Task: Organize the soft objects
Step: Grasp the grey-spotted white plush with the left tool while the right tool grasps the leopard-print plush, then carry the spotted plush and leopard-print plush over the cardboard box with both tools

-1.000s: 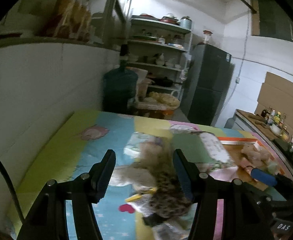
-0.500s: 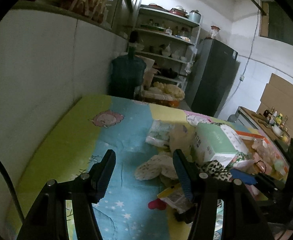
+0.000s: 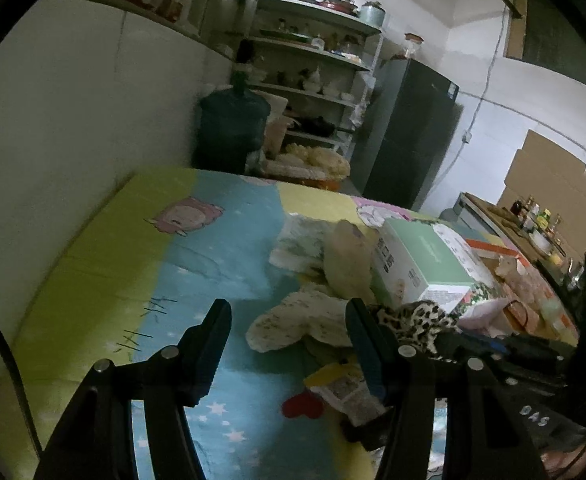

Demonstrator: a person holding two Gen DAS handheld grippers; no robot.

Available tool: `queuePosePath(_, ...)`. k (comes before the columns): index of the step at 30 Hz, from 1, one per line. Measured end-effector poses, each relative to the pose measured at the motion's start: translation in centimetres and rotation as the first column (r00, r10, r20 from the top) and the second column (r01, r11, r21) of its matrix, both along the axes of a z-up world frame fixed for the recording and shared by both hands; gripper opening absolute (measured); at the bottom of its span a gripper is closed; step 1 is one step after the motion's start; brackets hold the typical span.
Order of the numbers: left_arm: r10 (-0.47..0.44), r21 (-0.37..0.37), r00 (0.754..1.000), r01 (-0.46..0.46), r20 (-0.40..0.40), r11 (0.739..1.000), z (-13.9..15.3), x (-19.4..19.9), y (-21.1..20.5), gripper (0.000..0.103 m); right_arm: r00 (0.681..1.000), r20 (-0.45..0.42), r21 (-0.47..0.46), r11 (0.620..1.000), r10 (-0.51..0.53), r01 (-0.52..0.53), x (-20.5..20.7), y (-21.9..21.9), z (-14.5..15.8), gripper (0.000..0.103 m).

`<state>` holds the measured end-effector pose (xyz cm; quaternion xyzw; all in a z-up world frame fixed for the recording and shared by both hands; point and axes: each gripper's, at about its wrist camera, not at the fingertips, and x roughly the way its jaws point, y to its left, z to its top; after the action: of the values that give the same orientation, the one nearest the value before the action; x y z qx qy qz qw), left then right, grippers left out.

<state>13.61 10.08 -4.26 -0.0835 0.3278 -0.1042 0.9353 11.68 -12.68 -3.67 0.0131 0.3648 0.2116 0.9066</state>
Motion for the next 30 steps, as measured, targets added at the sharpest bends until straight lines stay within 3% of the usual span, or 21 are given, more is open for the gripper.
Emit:
queuePosePath(5,-0.023,-0.007,0.999,0.023,-0.044,1.000,-1.1,0.9,-0.8,0.057,1.000,0.025,-0.001,1.000,0.003,-0.003,-0.8,-0.2,0.8,0.011)
queuePosePath(10,-0.036,-0.041,0.997,0.033,-0.074,0.999,-2.0,1.5,-0.7,0.015,1.000,0.028,0.004,1.000,0.010,-0.010,-1.3,-0.3,1.0,0.011)
queuePosePath(12,-0.045,-0.074,0.997,0.040,-0.064,0.996,-2.0,1.4,-0.3,0.011,0.999,0.030,0.008,1.000,0.009,-0.010,-1.3,-0.3,0.9,0.011)
queuePosePath(17,-0.045,-0.089,0.999,0.043,-0.026,0.995,-1.5,0.7,-0.2,0.007,0.999,0.037,0.018,1.000,0.010,-0.011,-1.6,-0.3,1.1,0.011)
queuePosePath(30,0.008,-0.041,0.997,-0.004,0.080,0.999,1.7,-1.9,0.2,0.007,0.995,0.100,0.029,0.999,0.019,-0.022,-3.0,-0.5,3.3,0.011)
